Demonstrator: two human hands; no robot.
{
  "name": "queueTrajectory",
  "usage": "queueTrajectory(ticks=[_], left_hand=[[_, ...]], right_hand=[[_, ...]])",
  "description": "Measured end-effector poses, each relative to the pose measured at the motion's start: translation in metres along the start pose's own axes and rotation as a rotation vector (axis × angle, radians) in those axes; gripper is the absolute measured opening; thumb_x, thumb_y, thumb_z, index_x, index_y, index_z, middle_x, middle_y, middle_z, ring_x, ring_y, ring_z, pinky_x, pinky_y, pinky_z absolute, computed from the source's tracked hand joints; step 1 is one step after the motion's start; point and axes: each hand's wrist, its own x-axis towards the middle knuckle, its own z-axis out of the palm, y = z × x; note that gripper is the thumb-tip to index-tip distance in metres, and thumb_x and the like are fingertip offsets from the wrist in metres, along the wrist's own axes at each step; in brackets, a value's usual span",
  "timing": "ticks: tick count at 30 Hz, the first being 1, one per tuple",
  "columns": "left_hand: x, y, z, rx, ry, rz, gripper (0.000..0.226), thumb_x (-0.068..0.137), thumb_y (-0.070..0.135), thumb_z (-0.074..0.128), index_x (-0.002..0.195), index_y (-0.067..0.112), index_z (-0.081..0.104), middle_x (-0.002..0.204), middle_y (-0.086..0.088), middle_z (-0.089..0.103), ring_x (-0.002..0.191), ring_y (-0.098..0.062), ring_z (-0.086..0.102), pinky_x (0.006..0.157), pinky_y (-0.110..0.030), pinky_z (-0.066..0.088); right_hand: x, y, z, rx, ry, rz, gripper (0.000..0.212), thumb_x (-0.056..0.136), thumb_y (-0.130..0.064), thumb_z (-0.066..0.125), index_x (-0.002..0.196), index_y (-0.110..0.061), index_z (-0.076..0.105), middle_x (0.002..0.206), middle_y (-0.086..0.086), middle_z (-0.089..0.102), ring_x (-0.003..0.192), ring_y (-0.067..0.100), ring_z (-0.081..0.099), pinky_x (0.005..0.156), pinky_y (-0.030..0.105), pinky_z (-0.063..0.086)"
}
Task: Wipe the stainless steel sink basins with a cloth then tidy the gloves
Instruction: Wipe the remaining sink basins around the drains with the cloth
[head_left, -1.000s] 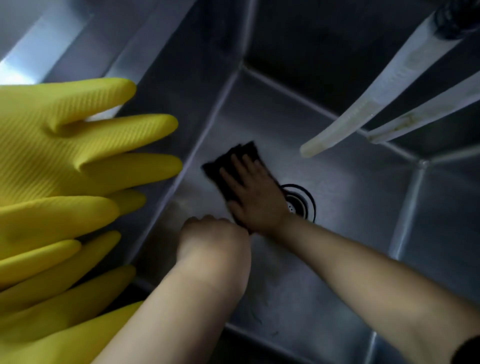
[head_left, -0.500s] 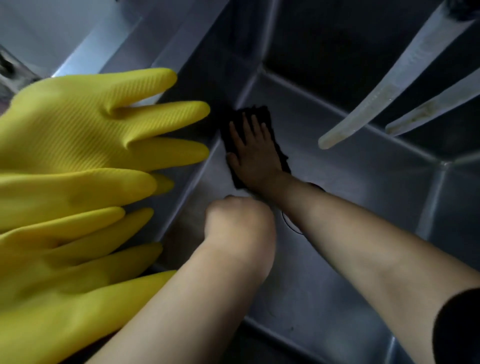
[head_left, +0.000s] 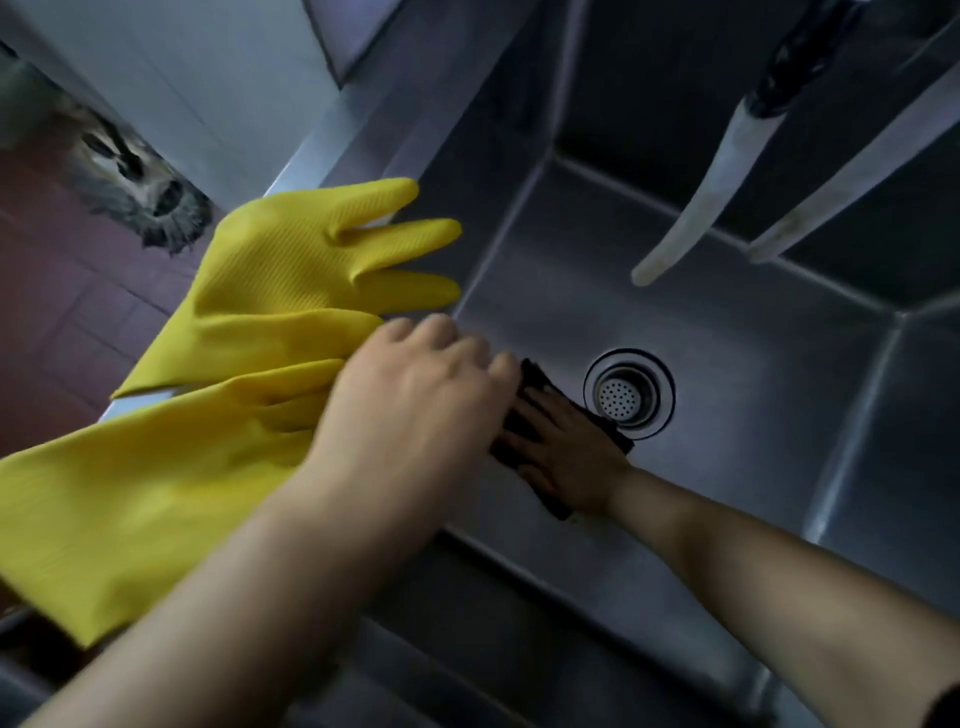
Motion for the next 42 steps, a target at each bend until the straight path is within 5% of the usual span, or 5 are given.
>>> queueTrajectory(ticks=[3, 7, 19, 35, 42], left_hand=[[-0.022, -0.036, -0.006, 0.059, 0.056, -0.024, 0.009, 0.078, 0.027, 0.062, 0.081, 0.019, 0.062, 0.071, -0.001, 0.059, 0.079, -0.029, 0.058, 0.067, -0.04, 0.043], [-0.024, -0.057, 0.012, 0.082, 0.174, -0.022, 0.017, 0.088, 0.024, 0.052, 0.085, 0.016, 0.067, 0.075, -0.002, 0.063, 0.083, -0.029, 0.058, 0.073, -0.04, 0.038], [-0.025, -0.067, 0.055, 0.177, 0.422, 0.052, 0.023, 0.094, 0.014, 0.051, 0.078, 0.016, 0.067, 0.075, -0.002, 0.066, 0.083, -0.029, 0.062, 0.081, -0.041, 0.039], [-0.024, -0.067, 0.053, 0.233, 0.426, 0.048, 0.021, 0.091, 0.008, 0.051, 0.071, 0.013, 0.056, 0.068, -0.007, 0.054, 0.079, -0.03, 0.059, 0.078, -0.041, 0.036], [-0.026, -0.067, 0.052, 0.27, 0.396, 0.067, 0.022, 0.093, 0.01, 0.047, 0.074, 0.016, 0.056, 0.073, -0.005, 0.057, 0.082, -0.029, 0.059, 0.081, -0.04, 0.036]], right_hand=[[0.029, 0.009, 0.012, 0.089, 0.18, 0.286, 0.054, 0.09, -0.027, 0.058, 0.139, -0.008, 0.045, 0.139, 0.026, 0.046, 0.127, 0.046, 0.043, 0.11, 0.057, 0.021], [0.082, 0.001, 0.003, 0.167, 0.276, 0.522, 0.059, 0.094, -0.028, 0.044, 0.147, -0.01, 0.028, 0.149, 0.02, 0.033, 0.138, 0.039, 0.028, 0.117, 0.049, 0.008], [0.082, -0.093, 0.055, 0.309, 0.283, -0.339, 0.038, 0.076, -0.016, 0.078, 0.111, -0.005, 0.068, 0.124, 0.02, 0.061, 0.119, 0.041, 0.054, 0.099, 0.062, 0.039], [-0.147, -0.01, 0.053, 0.077, -0.023, -0.454, 0.034, 0.091, -0.024, 0.047, 0.119, -0.02, 0.066, 0.132, 0.004, 0.058, 0.127, 0.024, 0.051, 0.116, 0.041, 0.02], [-0.09, -0.037, 0.055, -0.015, 0.026, -0.292, 0.047, 0.092, -0.044, 0.041, 0.134, -0.025, 0.052, 0.142, 0.006, 0.047, 0.133, 0.029, 0.042, 0.11, 0.051, 0.029]])
